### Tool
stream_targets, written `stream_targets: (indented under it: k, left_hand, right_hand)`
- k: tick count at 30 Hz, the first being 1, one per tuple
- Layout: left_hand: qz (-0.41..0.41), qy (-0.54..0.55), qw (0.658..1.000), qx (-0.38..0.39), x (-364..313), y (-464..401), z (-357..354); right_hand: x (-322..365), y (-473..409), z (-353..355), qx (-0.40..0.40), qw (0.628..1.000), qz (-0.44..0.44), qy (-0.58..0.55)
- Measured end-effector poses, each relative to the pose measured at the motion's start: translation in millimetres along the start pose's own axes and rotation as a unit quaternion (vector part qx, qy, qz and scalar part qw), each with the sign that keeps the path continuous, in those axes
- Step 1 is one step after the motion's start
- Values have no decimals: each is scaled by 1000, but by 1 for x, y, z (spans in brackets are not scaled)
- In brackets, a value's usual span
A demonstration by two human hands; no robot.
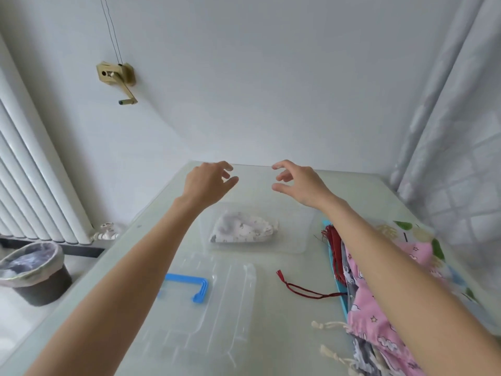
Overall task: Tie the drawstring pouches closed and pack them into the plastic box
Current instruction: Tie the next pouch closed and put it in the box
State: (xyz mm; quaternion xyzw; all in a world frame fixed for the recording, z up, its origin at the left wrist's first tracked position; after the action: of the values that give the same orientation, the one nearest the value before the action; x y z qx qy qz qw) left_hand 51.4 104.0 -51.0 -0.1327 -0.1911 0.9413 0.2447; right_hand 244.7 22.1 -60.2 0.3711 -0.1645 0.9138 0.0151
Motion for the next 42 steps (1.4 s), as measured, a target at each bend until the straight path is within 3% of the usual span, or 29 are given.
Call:
stream_targets:
  k: [4, 7, 9, 12, 15, 18, 21, 24, 29, 36, 39, 42]
  left_hand:
    - [-32, 106, 986, -128, -32, 45, 33]
    - [-78, 209, 962, -160, -62, 90, 42]
    - [-113, 246, 954, -132, -83, 119, 36]
    - [-165, 265, 950, -14, -117, 153, 7]
    - [-213, 219, 943, 129, -150, 186, -37]
    - [-218, 171, 941, 192, -172, 215, -72]
    - [-186, 159, 949, 201, -181, 228, -87]
    - [-135, 200, 951, 196, -180, 231, -93]
    - [-128, 227, 956, 136, -171, 231, -97]
    - [-70, 277, 954, 89, -157, 223, -96]
    - [20, 345, 937, 54, -134, 215, -91]
    - [80, 455, 885, 65, -127, 215, -89]
  right_hand:
    - [24, 45, 21, -83, 993, 86, 0]
    - [29, 100, 35, -124, 986, 112, 25]
    - [18, 139, 39, -123, 987, 93, 40]
    - [-9, 195, 38, -90, 993, 48, 60]
    - [-34, 246, 41, -80, 995, 5, 66]
    - [-59, 291, 48, -117, 987, -24, 106]
    - [-79, 325, 60, -166, 975, -34, 144]
    - [-92, 345, 68, -190, 976, -46, 95]
    - [-103, 362, 61, -216, 976, -29, 20]
    - [-101, 368, 68, -286, 955, 0, 75]
    - [-106, 377, 80, -353, 932, -29, 74]
    - [-111, 371, 77, -350, 933, -67, 46]
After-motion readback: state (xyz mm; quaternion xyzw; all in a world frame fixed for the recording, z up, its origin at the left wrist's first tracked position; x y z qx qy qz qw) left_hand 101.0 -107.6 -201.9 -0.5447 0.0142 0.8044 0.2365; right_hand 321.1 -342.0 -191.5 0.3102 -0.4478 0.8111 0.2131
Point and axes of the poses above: each hand's wrist, its own y-axis away from the middle knuckle, its own z-axis out of the back of the hand, x = y × z, the point moved 7 cm from there along -y, towards the middle knuckle, and after that the axes turned 14 degrees about -y, right-handed, at the moved point
